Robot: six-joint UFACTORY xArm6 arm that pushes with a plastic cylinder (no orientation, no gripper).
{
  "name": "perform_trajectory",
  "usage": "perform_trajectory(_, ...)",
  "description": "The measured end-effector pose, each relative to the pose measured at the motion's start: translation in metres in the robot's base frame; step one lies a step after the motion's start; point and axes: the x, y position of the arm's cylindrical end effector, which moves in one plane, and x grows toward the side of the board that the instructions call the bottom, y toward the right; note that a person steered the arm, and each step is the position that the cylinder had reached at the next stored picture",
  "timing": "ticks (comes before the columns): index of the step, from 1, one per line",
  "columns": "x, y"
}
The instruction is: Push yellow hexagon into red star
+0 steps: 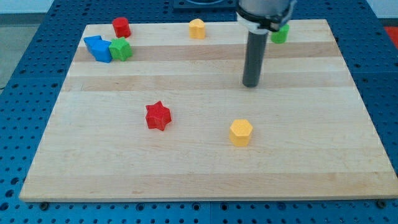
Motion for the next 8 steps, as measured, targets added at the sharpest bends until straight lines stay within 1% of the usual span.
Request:
perform_trajectory(2, 0.073, 0.050)
perform_trajectory(3, 0.108, 0.021)
perform_trajectory(4, 0.158, 0.020)
perform_trajectory(5, 0.173, -0.014)
perform_trajectory(6, 0.159, -0.019)
perform_trajectory(8, 0.111, -0.049)
